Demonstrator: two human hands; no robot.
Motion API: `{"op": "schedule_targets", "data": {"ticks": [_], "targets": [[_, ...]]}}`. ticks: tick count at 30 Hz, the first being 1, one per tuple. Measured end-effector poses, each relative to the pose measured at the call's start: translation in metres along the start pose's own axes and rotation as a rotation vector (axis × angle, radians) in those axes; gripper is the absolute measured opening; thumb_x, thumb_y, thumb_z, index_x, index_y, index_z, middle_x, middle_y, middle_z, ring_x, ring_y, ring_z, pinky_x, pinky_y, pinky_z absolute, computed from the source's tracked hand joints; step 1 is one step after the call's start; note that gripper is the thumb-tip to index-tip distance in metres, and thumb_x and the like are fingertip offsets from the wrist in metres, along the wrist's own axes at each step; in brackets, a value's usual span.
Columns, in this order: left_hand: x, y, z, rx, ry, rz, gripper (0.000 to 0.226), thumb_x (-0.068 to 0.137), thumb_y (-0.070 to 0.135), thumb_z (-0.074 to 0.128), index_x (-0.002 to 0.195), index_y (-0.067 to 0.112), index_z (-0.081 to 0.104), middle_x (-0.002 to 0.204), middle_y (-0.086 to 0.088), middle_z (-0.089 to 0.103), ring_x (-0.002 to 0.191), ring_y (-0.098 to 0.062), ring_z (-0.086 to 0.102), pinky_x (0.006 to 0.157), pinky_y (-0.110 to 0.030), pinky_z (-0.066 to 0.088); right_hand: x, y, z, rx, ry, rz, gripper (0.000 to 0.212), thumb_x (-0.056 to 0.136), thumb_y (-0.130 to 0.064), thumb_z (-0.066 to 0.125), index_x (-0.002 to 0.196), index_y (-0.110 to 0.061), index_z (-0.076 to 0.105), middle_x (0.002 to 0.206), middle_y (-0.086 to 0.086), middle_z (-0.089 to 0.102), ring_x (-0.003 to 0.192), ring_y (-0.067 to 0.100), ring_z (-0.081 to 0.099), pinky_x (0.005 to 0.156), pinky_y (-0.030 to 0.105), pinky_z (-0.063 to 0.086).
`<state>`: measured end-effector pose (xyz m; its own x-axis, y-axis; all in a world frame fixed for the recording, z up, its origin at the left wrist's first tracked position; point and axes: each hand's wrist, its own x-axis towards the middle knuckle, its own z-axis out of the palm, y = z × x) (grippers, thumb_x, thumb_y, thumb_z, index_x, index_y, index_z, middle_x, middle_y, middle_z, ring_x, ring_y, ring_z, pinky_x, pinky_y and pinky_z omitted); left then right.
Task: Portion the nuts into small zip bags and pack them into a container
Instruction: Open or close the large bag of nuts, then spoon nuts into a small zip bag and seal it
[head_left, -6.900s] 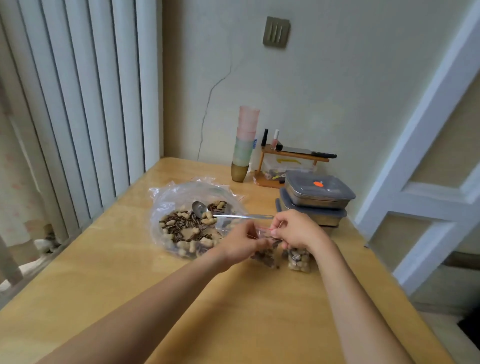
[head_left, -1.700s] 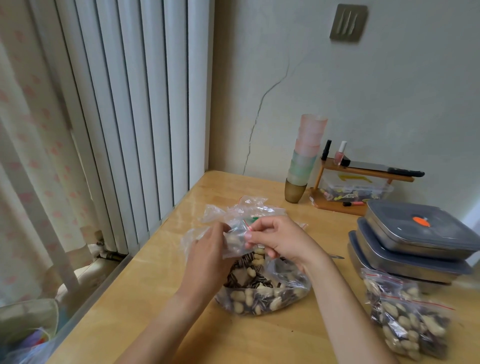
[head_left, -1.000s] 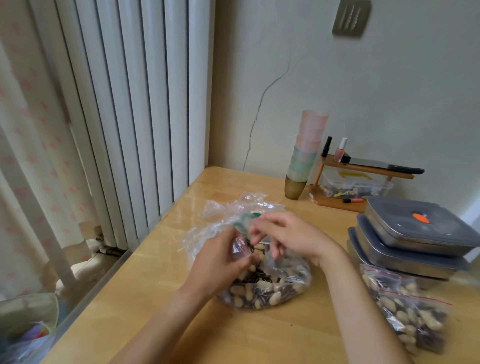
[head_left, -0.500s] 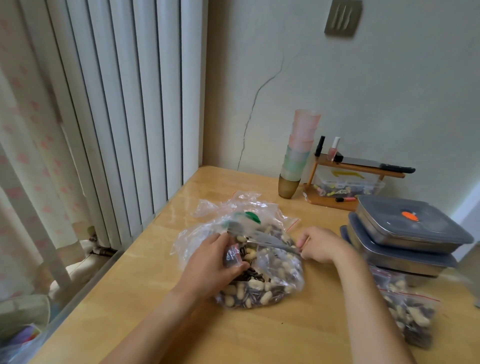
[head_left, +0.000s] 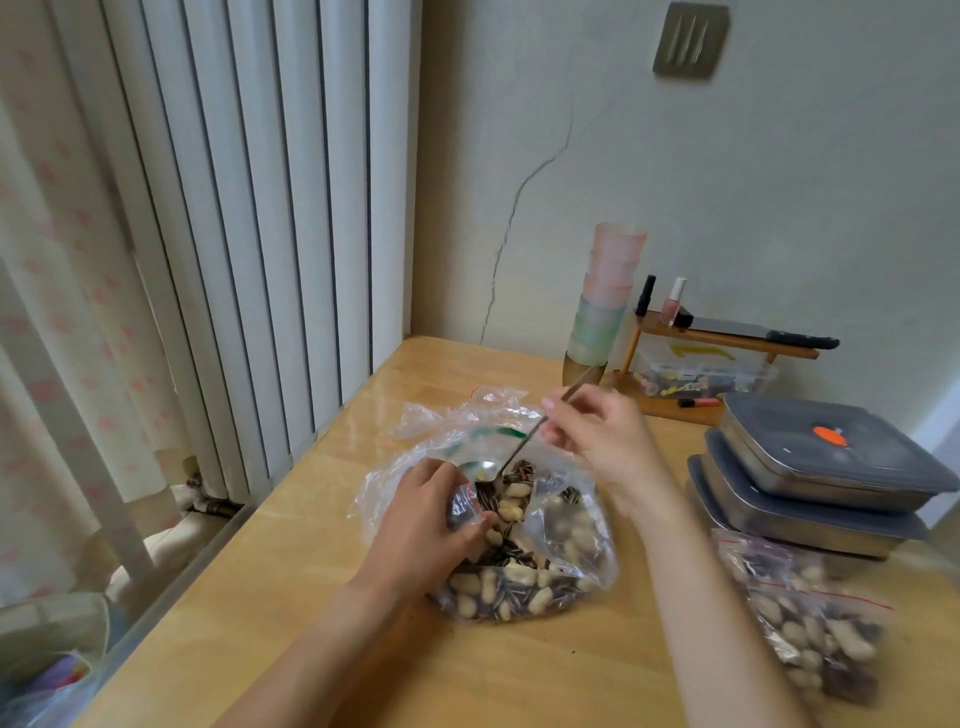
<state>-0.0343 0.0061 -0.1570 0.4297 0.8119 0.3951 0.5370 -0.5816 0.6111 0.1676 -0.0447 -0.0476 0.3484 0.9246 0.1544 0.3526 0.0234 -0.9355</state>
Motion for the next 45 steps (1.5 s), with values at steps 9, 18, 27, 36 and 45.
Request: {"op": "schedule_targets", "data": {"ticks": [9, 18, 27, 36, 45], "targets": [[0.001, 0.003, -0.004, 0.064, 0.067, 0.026, 0.034, 0.087, 0.055, 0.068, 0.103, 0.028, 0.056, 0.139, 0.008, 0.044, 0.133, -0.014, 0.035, 0.107, -0.036, 0.038, 0.003, 0.021, 0.039, -0.238, 0.28, -0.046, 0.043, 0.112, -0.028, 0.034, 0.094, -0.006, 0.067, 0.069, 0.008, 0.069, 0.053, 0.014, 0.07, 0.053, 0.027, 0.059], [0.002, 0.047, -0.018, 0.281, 0.134, 0.109, 0.021, 0.092, 0.037, 0.064, 0.098, 0.024, 0.048, 0.168, -0.002, 0.017, 0.156, -0.013, -0.007, 0.109, -0.047, 0.043, 0.01, 0.005, -0.021, -0.646, 0.545, -0.198, 0.047, 0.11, -0.035, 0.038, 0.092, -0.007, 0.072, 0.084, 0.011, 0.069, 0.074, 0.029, 0.062, 0.063, 0.036, 0.049], [0.007, 0.024, -0.01, 0.377, 0.02, -0.03, 0.027, 0.086, 0.032, 0.064, 0.107, 0.021, 0.053, 0.118, 0.003, 0.06, 0.096, -0.021, 0.061, 0.082, -0.035, 0.05, 0.008, 0.006, -0.02, -0.743, 0.17, -0.194, 0.039, 0.106, -0.04, 0.048, 0.096, -0.017, 0.077, 0.085, 0.001, 0.07, 0.07, 0.02, 0.065, 0.074, 0.047, 0.06], [0.0, 0.011, -0.012, 0.41, -0.045, -0.143, 0.027, 0.087, 0.036, 0.059, 0.108, 0.021, 0.051, 0.111, 0.005, 0.058, 0.106, -0.022, 0.057, 0.088, -0.033, 0.047, -0.002, -0.004, -0.007, -0.643, 0.019, -0.192, 0.034, 0.107, -0.034, 0.05, 0.093, -0.019, 0.077, 0.075, -0.011, 0.065, 0.068, 0.011, 0.066, 0.076, 0.039, 0.061], [-0.002, 0.011, -0.016, 0.44, -0.118, -0.194, 0.072, 0.077, 0.078, 0.061, 0.118, 0.02, 0.048, 0.126, 0.006, 0.055, 0.119, -0.018, 0.052, 0.099, -0.032, 0.042, -0.006, 0.0, 0.017, -0.498, -0.029, -0.148, 0.039, 0.108, -0.034, 0.044, 0.088, -0.012, 0.069, 0.061, 0.009, 0.07, 0.048, 0.011, 0.068, 0.071, 0.041, 0.062]]}}
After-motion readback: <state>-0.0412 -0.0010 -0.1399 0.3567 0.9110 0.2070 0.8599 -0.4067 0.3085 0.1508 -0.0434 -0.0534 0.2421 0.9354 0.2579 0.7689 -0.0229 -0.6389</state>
